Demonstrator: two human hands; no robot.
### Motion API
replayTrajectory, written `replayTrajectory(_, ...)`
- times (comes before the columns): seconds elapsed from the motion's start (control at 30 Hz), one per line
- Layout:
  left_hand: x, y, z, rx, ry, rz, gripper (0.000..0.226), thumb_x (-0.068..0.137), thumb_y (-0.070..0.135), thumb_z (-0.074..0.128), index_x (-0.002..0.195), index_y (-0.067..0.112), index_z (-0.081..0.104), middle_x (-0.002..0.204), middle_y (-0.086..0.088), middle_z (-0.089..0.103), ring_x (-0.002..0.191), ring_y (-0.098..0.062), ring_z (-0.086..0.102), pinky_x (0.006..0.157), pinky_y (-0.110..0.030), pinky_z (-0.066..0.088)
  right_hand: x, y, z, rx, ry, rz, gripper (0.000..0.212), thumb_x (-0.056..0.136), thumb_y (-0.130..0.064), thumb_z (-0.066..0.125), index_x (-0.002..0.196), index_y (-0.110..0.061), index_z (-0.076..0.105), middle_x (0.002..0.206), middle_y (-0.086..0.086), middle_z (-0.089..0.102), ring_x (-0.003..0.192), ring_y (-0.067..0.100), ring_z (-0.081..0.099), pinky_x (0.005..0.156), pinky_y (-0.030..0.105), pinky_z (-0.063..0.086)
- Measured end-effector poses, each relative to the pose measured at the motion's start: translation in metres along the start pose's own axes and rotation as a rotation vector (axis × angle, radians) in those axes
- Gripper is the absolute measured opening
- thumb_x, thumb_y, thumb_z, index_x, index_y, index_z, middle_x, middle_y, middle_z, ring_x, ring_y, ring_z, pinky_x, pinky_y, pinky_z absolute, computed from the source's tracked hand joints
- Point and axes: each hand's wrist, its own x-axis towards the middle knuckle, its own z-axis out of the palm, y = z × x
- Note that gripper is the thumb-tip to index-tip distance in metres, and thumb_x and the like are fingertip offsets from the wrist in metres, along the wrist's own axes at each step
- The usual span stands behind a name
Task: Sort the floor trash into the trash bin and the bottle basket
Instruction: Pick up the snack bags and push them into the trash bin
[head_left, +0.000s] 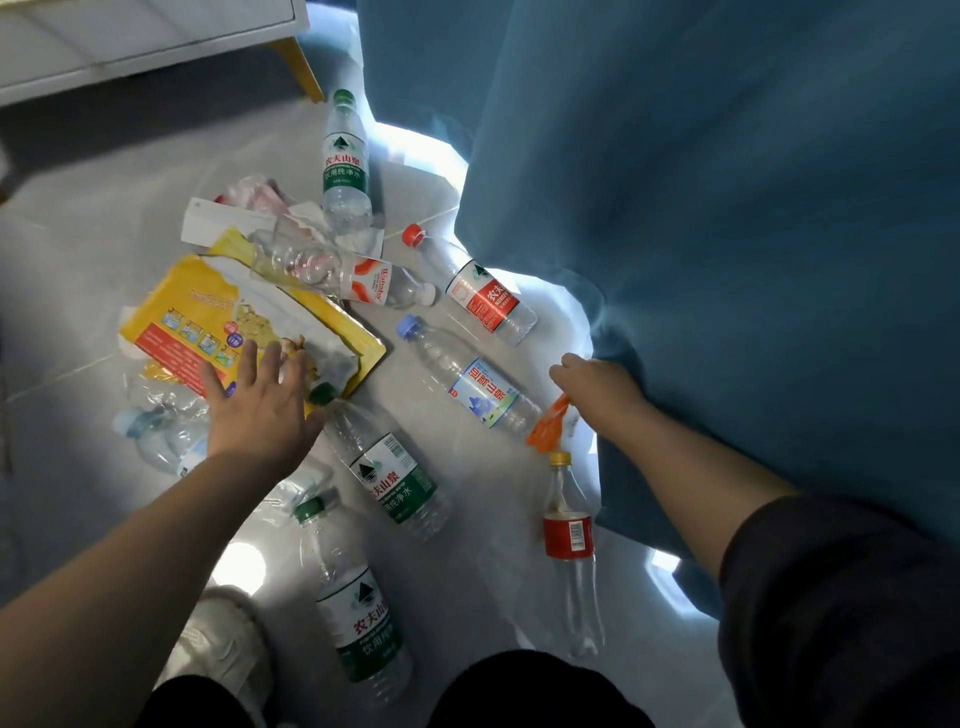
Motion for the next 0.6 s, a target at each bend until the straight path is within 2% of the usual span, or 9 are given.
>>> replayTrajectory(0.1,0.008,0.000,-0.005,-0.175,-0.061,-0.133,0.069,0.091,0.048,0.047,0.148,0.018,0.021,0.157,-0.010,0.016,0.146,-0.031,0.003,0.111,-0.064,0.002,-0.009,0.003,-0.018,-0.018,0.001,-0.104,0.027,0.081,0.000,0.056,0.083,-0.021,0.039,0.097,0.004,0.053,0.067,0.025,0.050,0.049,0.028,0.025)
replayTrajectory(0.2,0.015,-0.001,-0.008,-0.283,-0.143,-0.229,0.064,0.091,0.046,0.047,0.146,0.019,0.028,0.155,-0.011,0.020,0.146,-0.032,0.005,0.111,-0.064,0.000,-0.012,-0.002,-0.041,0.050,-0.009,-0.161,0.016,0.085,-0.014,0.055,0.081,-0.022,0.042,0.091,-0.001,0.055,0.068,0.021,0.049,0.052,0.027,0.028)
replayTrajectory(0.37,0.022,-0.007,-0.012,-0.346,-0.207,-0.306,0.063,0.091,0.045,0.048,0.144,0.015,0.032,0.154,-0.012,0.023,0.145,-0.033,0.011,0.110,-0.065,0.003,-0.005,-0.012,-0.086,0.138,-0.084,-0.183,0.025,0.081,-0.027,0.067,0.078,-0.027,0.043,0.079,-0.010,0.051,0.072,0.014,0.051,0.051,0.025,0.027)
replayTrajectory(0.5,0.021,-0.018,-0.008,-0.384,-0.208,-0.395,0.062,0.090,0.044,0.051,0.139,0.010,0.034,0.148,-0.016,0.031,0.140,-0.035,0.022,0.111,-0.064,0.011,0.013,-0.029,-0.110,0.455,-0.078,-0.156,0.025,0.075,-0.028,0.075,0.082,-0.027,0.051,0.079,-0.010,0.054,0.067,0.010,0.052,0.055,0.026,0.042)
replayTrajectory(0.6,0.021,-0.028,-0.002,-0.454,-0.171,-0.473,0.062,0.088,0.038,0.058,0.137,0.009,0.035,0.140,-0.018,0.038,0.132,-0.036,0.034,0.109,-0.058,0.026,0.030,-0.052,-0.118,0.691,-0.047,-0.166,0.028,0.074,-0.024,0.080,0.088,-0.020,0.057,0.084,-0.002,0.057,0.073,0.017,0.053,0.063,0.029,0.044)
